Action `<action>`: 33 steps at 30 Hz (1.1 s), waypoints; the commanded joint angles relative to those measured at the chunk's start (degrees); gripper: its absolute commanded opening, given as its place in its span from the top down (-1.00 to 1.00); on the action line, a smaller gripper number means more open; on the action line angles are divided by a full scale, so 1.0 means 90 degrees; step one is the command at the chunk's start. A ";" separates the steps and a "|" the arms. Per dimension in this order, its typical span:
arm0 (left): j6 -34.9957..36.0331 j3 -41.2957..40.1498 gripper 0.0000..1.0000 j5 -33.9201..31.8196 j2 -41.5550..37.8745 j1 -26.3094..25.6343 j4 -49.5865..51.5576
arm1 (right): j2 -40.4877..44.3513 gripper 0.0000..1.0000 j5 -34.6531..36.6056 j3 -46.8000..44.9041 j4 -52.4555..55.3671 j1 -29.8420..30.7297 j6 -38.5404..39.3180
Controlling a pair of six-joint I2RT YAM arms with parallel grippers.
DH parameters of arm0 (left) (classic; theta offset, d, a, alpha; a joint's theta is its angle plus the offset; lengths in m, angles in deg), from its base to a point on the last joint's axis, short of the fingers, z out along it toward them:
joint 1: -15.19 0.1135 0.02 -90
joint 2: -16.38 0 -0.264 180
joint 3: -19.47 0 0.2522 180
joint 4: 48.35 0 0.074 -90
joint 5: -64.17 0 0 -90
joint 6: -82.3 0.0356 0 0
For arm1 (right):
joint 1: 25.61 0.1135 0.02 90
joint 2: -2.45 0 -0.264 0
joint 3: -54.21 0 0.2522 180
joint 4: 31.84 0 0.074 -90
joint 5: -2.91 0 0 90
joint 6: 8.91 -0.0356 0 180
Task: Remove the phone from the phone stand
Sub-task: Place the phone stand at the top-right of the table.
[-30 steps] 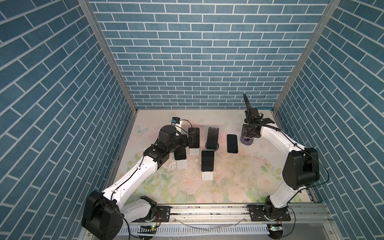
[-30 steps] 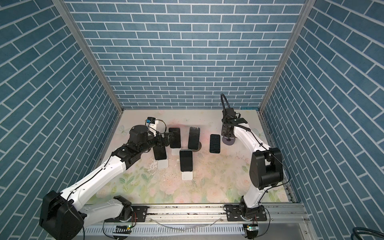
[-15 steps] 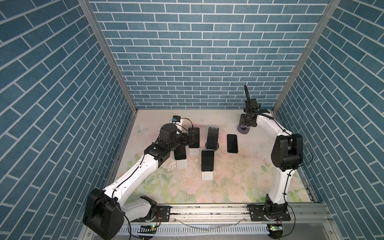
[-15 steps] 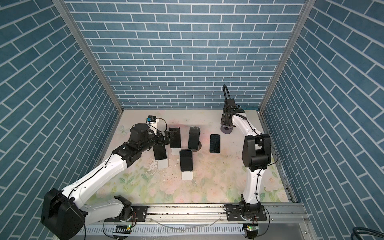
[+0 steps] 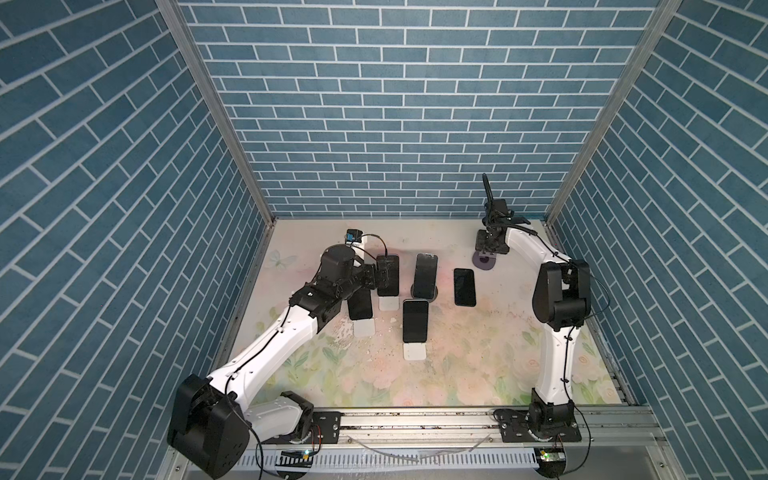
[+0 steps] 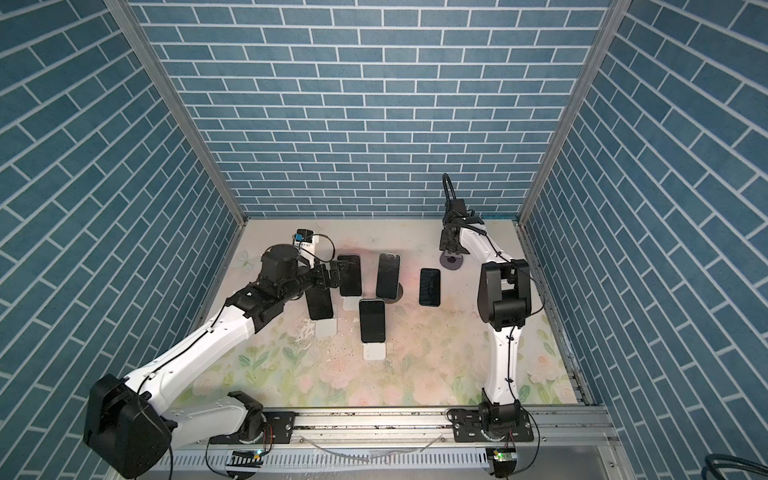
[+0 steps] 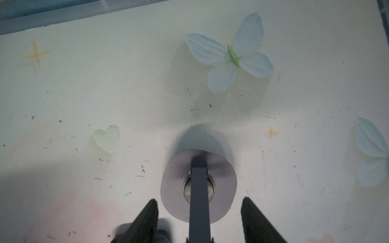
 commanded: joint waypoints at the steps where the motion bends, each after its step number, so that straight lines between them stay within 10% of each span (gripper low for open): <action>1: 0.0107 0.0178 -0.99 -0.0044 0.0037 -0.0023 0.0103 | -0.0282 0.25 -0.0020 0.0442 0.0226 -0.0046 0.0264; 33: 0.0028 0.0061 -0.99 -0.0260 -0.0268 -0.0106 0.0316 | 0.0451 -0.51 0.0184 0.0526 0.0414 -0.0087 0.0432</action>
